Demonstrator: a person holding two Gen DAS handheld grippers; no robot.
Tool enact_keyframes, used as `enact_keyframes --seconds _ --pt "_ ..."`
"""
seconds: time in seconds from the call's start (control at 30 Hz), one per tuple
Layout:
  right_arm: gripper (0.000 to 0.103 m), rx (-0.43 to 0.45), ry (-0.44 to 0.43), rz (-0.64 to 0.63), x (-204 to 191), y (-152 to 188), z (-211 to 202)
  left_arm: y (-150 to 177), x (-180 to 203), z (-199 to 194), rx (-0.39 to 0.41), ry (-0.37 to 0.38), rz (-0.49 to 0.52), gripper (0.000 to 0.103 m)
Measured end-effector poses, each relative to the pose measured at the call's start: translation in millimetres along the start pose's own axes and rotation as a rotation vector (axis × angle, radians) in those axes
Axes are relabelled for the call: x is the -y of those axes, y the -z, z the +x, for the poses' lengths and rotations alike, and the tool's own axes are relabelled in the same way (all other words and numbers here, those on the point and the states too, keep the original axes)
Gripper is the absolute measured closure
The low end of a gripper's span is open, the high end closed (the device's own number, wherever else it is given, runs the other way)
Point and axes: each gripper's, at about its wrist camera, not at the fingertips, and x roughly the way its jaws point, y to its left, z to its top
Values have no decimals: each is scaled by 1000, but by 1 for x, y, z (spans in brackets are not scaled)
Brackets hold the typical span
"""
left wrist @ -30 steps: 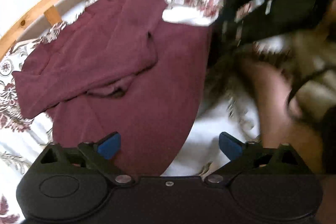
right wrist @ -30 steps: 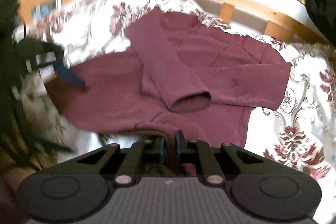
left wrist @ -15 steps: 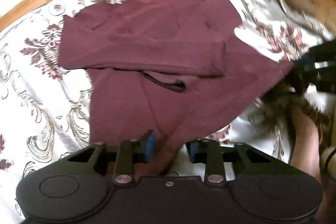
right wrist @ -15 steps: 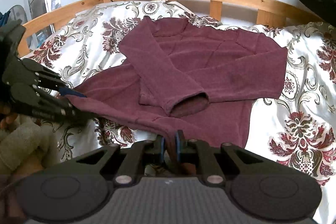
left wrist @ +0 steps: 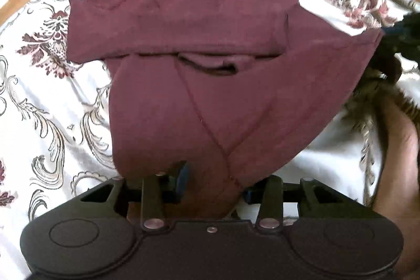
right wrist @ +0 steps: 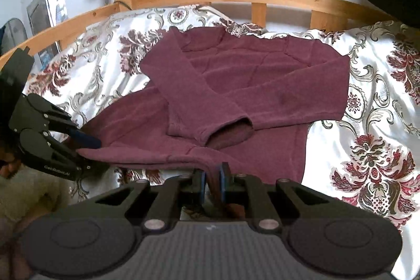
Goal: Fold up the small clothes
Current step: 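Lift the hem with both tools and fold it toward the collar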
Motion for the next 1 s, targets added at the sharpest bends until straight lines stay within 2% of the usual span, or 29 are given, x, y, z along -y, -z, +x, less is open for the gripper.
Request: enact_keyframes --seconds 0.07,0.13,0.23,0.27,0.3,0.33,0.37,0.47,0.7,0.83,1.0 --pt "75 -43 41 -31 -4 2 5 1 -3 -4 13 -30 -10 80" --pt "60 -109 95 -74 -10 6 12 3 -13 -11 37 -56 -47 87" --pt "58 -202 158 -114 -16 12 25 7 -32 -24 78 -79 -128 88" --pt "59 -207 164 -119 -17 13 26 9 -37 -27 87 -89 -148 88" --pt "72 -198 160 -120 -17 14 24 10 -41 -31 97 -95 -160 90" --pt "92 -185 158 -120 -18 14 21 12 -42 -34 110 -90 -165 99" --pt "95 -170 163 -122 -18 14 18 12 -40 -38 125 -83 -155 99" --pt "96 -109 176 -117 -15 13 0 14 -30 -53 191 -109 -94 99" --pt "97 6 198 -178 -22 8 -60 34 -18 -112 314 -109 -41 99" --pt "97 3 186 -267 -39 10 -104 55 -16 -160 370 -79 -25 99" --pt "97 -40 131 -367 -63 17 -158 79 -7 -206 375 -35 10 99"
